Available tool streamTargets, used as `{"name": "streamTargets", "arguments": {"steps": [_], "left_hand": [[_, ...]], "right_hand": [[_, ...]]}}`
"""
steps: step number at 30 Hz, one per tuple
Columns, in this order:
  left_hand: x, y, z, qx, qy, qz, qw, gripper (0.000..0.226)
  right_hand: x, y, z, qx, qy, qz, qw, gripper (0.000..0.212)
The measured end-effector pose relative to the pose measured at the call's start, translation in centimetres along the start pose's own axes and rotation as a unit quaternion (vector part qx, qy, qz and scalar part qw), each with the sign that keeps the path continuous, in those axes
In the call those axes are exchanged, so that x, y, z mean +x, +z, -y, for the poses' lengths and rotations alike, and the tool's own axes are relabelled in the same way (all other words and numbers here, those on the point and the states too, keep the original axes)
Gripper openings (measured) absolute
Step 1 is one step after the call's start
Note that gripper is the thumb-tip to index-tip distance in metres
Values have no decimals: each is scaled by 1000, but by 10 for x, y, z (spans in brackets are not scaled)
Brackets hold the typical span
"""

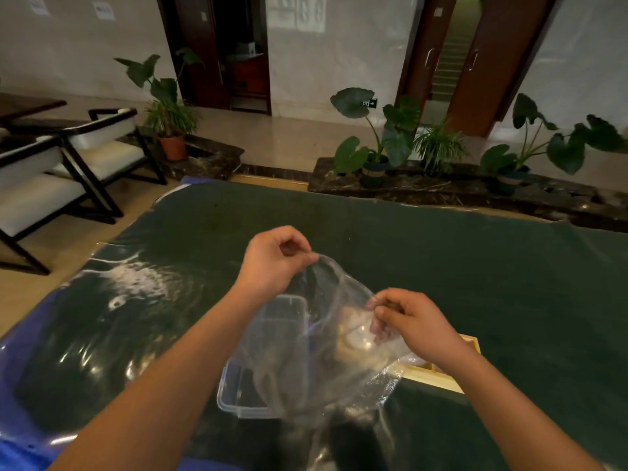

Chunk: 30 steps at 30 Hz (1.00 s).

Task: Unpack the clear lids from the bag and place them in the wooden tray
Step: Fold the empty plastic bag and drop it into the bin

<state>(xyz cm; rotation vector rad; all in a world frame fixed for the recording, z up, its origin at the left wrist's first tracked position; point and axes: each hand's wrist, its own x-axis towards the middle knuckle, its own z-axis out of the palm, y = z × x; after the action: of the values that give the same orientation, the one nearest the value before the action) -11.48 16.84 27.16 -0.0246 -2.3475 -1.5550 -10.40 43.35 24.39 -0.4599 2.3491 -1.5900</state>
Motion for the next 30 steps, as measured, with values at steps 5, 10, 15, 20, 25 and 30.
{"name": "streamTargets", "arguments": {"steps": [5,10,15,20,25,30], "left_hand": [[-15,-50,15,-151,-53,-102,982,41],[-53,-80,32,-141,-49,173,974,84],[-47,-88,3,127,-40,341,930,99],[-35,-77,-6,335,59,327,882,10],[-35,-97,15,-68,-60,135,987,23],[-55,-58,40,-358,-173,32,917,78]], "right_hand": [[-7,-13,2,79,-13,-82,993,21],[-9,-28,-2,44,-24,-91,995,24],[-7,-29,-1,0,-44,-80,996,27],[-4,-32,0,-41,-32,-61,997,25],[-9,-43,-2,-2,9,-74,997,22],[-3,-36,3,96,28,-122,987,21]]}}
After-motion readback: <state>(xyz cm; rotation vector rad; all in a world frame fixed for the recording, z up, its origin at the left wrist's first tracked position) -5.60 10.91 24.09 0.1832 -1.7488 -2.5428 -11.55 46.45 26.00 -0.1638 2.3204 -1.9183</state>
